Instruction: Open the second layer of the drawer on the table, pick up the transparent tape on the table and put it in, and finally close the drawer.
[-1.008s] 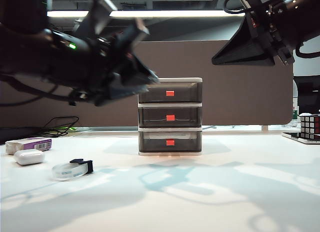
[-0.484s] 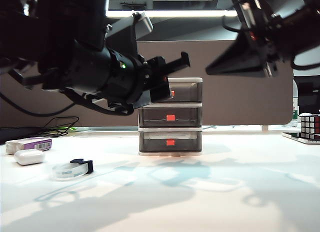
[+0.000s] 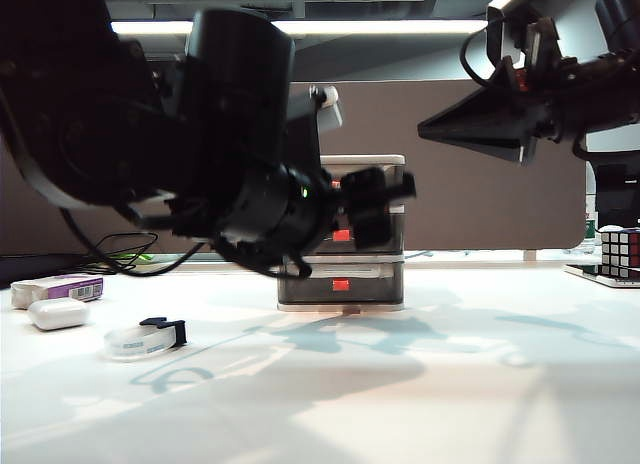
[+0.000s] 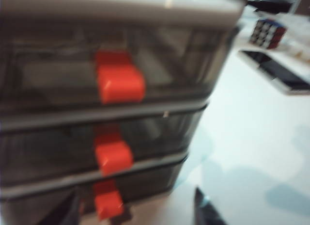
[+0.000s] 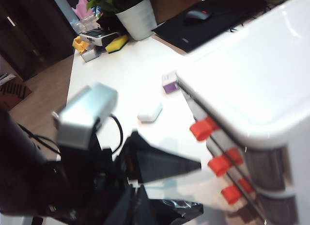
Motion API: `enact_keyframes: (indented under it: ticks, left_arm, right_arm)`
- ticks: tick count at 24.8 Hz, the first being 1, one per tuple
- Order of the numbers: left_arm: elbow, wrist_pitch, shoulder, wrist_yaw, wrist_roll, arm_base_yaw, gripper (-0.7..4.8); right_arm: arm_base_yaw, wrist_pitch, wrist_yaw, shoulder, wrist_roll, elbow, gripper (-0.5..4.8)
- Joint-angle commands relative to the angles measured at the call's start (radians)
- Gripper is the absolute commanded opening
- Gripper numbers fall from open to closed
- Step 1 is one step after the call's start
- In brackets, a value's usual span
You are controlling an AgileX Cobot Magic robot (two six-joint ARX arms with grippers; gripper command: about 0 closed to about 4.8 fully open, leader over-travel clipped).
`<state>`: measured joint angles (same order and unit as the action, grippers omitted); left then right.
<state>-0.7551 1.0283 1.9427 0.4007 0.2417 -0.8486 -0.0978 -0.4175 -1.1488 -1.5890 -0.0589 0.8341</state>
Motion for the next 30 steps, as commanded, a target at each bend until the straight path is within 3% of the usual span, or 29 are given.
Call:
enact_keyframes:
  ticks: [1,7,8,11,17,20,26,30]
  left_arm:
    - [-0.003,-0.003,0.009,0.067,0.002,-0.002,2.70]
    - [-0.023,0.011,0.009,0.150,0.005,-0.009,2.63]
    - [-0.032,0.005,0.009,0.192,0.005,-0.024,2.36]
    - [-0.044,0.003,0.010,0.275,0.005,-0.053,2.36]
    - [-0.063,-0.006,0.032,0.325,0.080,-0.066,2.36]
    - [-0.125,-0.029,0.084,0.294,0.068,-0.070,2.37]
    - [-0.159,-0.032,0.103,0.386,0.045,-0.097,2.37]
    - [-0.159,-0.032,0.103,0.388,0.045,-0.094,2.37]
  right_arm:
    - [-0.013,-0.014,-0.014,-0.024,0.004,0.042,-0.05]
    - [-0.044,-0.014,-0.021,-0.120,0.007,0.106,-0.05]
    - [-0.050,-0.014,-0.021,-0.135,0.014,0.113,-0.05]
    - [-0.051,-0.029,-0.023,-0.147,0.014,0.117,-0.05]
    - [-0.051,-0.040,-0.024,-0.147,0.014,0.117,-0.05]
    - [-0.051,-0.051,-0.023,-0.147,0.013,0.117,-0.05]
    - [-0.051,-0.059,-0.020,-0.147,0.013,0.117,-0.05]
    - [-0.051,-0.060,0.000,-0.147,0.014,0.117,-0.05]
